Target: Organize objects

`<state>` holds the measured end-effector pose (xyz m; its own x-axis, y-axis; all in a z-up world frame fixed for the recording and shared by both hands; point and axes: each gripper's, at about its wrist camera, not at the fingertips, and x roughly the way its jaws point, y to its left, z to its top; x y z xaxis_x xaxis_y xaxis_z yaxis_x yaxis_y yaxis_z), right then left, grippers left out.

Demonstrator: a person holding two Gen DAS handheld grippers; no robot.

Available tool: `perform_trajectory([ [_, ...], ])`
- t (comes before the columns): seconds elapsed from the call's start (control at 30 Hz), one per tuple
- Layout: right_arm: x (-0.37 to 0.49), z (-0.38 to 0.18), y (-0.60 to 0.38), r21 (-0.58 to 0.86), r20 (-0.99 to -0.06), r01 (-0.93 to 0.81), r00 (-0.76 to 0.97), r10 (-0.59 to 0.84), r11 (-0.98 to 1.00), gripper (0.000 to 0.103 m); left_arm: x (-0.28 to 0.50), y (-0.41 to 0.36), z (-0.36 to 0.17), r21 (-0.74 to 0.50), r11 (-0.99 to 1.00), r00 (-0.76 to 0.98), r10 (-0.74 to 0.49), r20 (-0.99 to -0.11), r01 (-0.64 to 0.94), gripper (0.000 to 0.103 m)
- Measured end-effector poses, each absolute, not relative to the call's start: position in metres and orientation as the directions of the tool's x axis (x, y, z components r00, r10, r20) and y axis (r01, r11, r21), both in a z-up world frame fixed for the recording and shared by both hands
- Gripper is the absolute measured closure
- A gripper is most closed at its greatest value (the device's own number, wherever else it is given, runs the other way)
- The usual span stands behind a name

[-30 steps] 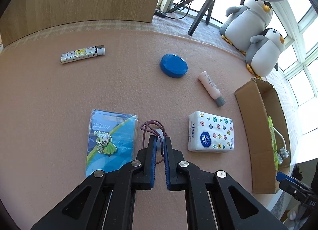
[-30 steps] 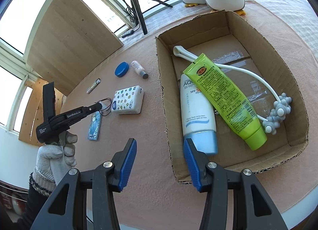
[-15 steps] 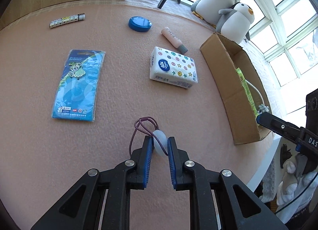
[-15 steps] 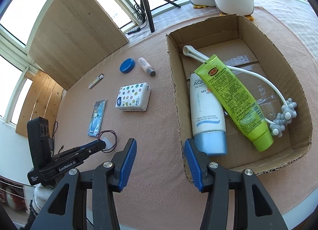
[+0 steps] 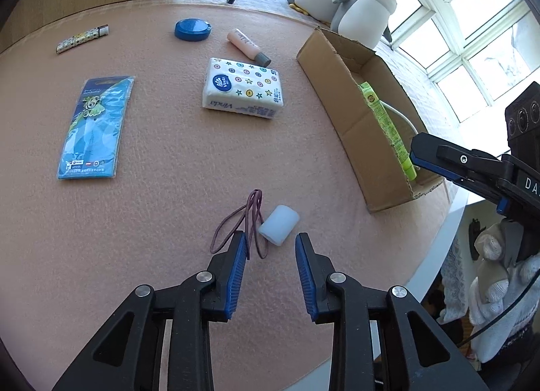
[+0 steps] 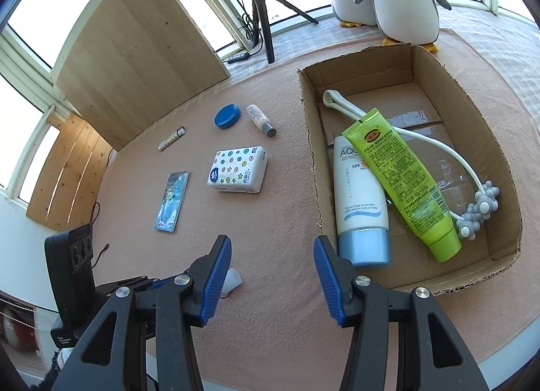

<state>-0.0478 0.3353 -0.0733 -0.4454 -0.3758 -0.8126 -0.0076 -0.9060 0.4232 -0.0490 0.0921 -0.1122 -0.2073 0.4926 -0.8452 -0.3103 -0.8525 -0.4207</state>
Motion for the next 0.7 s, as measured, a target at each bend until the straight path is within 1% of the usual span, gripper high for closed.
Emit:
perform_trajectory([
  [0.07, -0.048, -0.071, 0.333, 0.425, -0.810, 0.000, -0.447, -0.380, -0.905, 0.055, -0.049, 0.083, -0.111, -0.417, -0.859, -0.218, 0.486, -0.847, -0.296, 0.071],
  [0.2, -0.047, -0.067, 0.324, 0.416, -0.806, 0.032, -0.450, -0.385, -0.909, 0.055, -0.054, 0.066, -0.112, -0.371, -0.893, -0.257, 0.433, -0.864, -0.256, 0.071],
  [0.27, -0.046, -0.065, 0.317, 0.407, -0.807, 0.056, -0.447, -0.387, -0.912, 0.055, -0.059, 0.057, -0.114, -0.377, -0.895, -0.258, 0.432, -0.864, -0.237, 0.071],
  [0.4, -0.045, -0.068, 0.297, 0.374, -0.822, 0.111, -0.421, -0.384, -0.921, 0.056, -0.065, 0.057, -0.111, -0.340, -0.906, -0.287, 0.406, -0.868, -0.252, 0.071],
  [0.43, -0.045, -0.071, 0.291, 0.368, -0.828, 0.122, -0.409, -0.385, -0.922, 0.055, -0.067, 0.057, -0.111, -0.340, -0.904, -0.285, 0.408, -0.867, -0.259, 0.069],
  [0.53, -0.044, -0.083, 0.276, 0.359, -0.846, 0.151, -0.365, -0.389, -0.921, 0.055, -0.074, 0.063, -0.114, -0.324, -0.905, -0.282, 0.398, -0.873, -0.276, 0.057],
  [0.7, -0.039, -0.107, 0.252, 0.282, -0.891, 0.204, -0.306, -0.334, -0.938, 0.055, -0.091, 0.082, -0.123, -0.252, -0.912, -0.298, 0.351, -0.887, -0.325, 0.056],
])
